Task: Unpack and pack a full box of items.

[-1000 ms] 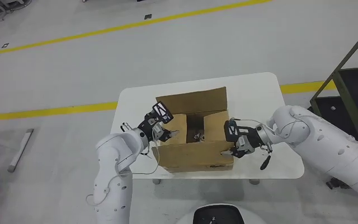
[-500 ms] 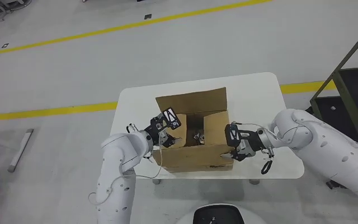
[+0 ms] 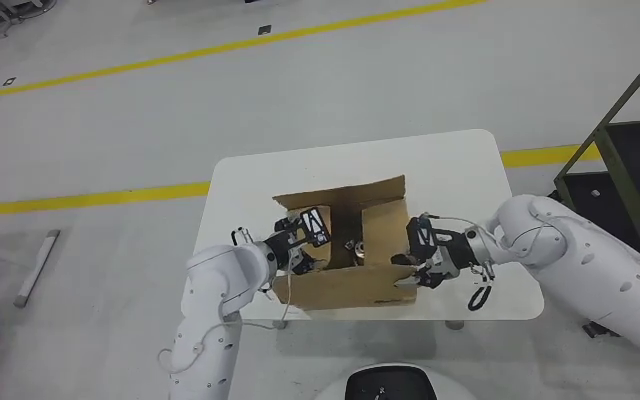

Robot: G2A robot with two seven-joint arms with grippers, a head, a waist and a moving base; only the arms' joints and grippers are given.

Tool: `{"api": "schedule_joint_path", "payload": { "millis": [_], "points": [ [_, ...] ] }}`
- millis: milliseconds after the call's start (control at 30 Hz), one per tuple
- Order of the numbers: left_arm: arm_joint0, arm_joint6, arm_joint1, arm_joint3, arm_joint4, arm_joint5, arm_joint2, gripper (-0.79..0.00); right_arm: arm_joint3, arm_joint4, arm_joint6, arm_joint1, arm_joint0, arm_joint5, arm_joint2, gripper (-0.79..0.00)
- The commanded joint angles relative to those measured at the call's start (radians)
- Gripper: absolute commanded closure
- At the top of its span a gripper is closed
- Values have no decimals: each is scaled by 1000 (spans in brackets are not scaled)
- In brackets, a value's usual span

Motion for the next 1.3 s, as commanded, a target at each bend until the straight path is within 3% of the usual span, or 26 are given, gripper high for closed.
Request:
{"api": "schedule_joint_path", "payload": {
  "millis": [0,133,267,300,567,933,1067,1267],
  "points": [
    [3,0,9,-9,-6,0,4,-785,13,21,-27,7,-11,-4,26,-468],
    [12,0,25,-27,-32,0,14,-785,37,76,-124,22,-52,-28,94,-314],
    [20,0,44,-53,-44,0,35,-785,45,99,-178,32,-91,-40,138,-28],
    [23,0,50,-59,-46,0,40,-785,44,107,-186,33,-100,-32,141,0],
    [45,0,96,-91,-80,0,57,-785,59,100,-143,10,-65,87,93,0],
    [45,-7,136,-104,-117,7,43,-785,194,14,-167,-96,146,259,-53,0],
    [39,-22,146,-102,-133,22,41,-785,215,-14,-171,-130,195,221,-99,0],
    [27,-45,156,-102,-167,44,42,-785,201,-76,-72,-156,225,163,-161,0]
  ]
}}
